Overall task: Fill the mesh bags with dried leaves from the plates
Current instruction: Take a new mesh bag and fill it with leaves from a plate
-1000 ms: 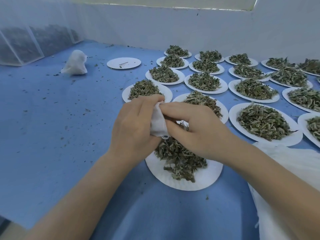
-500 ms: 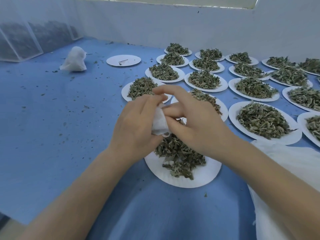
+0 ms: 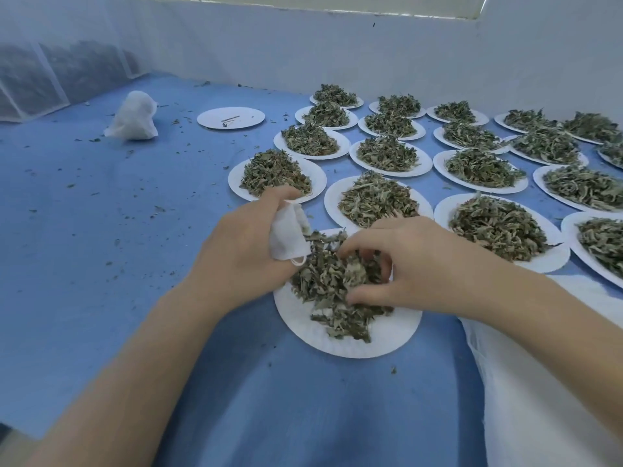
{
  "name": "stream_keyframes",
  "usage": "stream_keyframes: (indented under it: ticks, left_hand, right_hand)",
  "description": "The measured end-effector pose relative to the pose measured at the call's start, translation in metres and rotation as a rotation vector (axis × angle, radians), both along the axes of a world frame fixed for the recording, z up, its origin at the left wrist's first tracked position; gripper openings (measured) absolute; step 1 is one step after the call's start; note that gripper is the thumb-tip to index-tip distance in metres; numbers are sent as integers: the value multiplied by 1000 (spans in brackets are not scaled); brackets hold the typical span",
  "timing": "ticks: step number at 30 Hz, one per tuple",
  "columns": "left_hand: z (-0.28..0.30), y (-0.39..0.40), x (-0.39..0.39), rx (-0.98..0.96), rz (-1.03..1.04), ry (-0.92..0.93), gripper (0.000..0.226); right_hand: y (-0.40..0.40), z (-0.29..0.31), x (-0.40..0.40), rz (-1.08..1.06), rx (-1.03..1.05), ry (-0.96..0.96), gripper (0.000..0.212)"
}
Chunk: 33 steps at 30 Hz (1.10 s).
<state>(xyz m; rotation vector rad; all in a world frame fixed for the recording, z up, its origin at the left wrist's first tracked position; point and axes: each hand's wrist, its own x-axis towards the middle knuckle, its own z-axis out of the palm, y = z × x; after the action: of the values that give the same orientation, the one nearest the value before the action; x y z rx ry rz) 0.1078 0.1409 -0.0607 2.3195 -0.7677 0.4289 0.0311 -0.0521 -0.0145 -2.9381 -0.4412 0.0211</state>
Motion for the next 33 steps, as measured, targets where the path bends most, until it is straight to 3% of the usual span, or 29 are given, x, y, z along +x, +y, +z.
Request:
stream_keyframes:
  ticks: [5, 12, 18, 21, 24, 27, 29, 31, 33]
  left_hand:
    - [1, 1, -1, -22, -21, 37, 50]
    - [4, -2, -8, -29, -80, -64, 64]
    - [5, -6, -11, -55, -80, -29, 65]
    - [7, -6, -12, -111, -68, -2, 61]
    - [7, -7, -13, -126, -69, 2, 61]
    - [6, -8, -15, -137, -83, -3, 61]
    - [6, -8, -15, -130, -95, -4, 61]
    - [5, -9, -14, -115, -105, -3, 61]
    - [6, -9, -14, -113, -100, -9, 60]
  right_hand:
    - [-4, 10, -2, -35, 194, -117, 24]
    - [-2, 24, 3, -54, 741, -188, 18]
    - [25, 4, 15, -93, 908, -303, 31]
    - [28, -3, 17, -87, 887, -297, 35]
    - [29, -6, 17, -35, 828, -262, 18]
    - [30, -3, 17, 62, 572, -310, 10]
    - [31, -2, 16, 151, 423, -313, 19]
    - [29, -1, 16, 198, 402, -189, 19]
    - [26, 0, 15, 189, 402, -92, 33]
